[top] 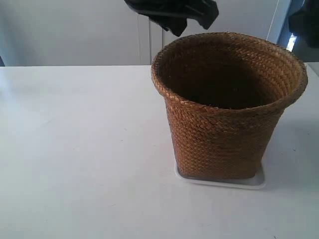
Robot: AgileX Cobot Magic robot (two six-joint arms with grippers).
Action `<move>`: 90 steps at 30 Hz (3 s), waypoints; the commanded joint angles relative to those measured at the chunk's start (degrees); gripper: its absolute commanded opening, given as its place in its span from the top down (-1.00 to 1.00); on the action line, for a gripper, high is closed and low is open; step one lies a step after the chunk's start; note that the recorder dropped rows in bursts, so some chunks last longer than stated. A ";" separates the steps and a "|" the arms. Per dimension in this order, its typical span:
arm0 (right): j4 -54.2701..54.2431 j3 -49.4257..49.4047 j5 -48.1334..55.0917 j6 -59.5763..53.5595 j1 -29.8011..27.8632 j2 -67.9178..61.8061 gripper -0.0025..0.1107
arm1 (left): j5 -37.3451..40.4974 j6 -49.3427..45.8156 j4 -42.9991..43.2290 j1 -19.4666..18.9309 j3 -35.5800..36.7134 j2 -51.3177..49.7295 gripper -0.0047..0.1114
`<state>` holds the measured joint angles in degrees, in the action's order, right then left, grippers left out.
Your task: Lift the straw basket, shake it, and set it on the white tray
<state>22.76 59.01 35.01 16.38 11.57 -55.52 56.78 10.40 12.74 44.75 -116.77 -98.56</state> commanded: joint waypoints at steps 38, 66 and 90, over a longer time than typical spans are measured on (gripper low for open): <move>-0.16 -1.08 -2.01 2.84 -0.06 5.67 -0.36 | -55.87 6.13 1.02 -0.89 75.20 41.06 0.92; -0.04 -1.08 -2.13 2.96 -0.06 5.67 -0.36 | -62.19 10.82 0.38 -48.81 108.51 77.75 0.92; -0.04 -1.08 -2.13 2.96 -0.06 5.67 -0.36 | -42.40 10.85 -0.29 -53.64 110.23 92.07 0.92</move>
<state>22.76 58.13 33.30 19.01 11.57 -50.23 13.27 20.63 13.09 -8.81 -7.03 -7.22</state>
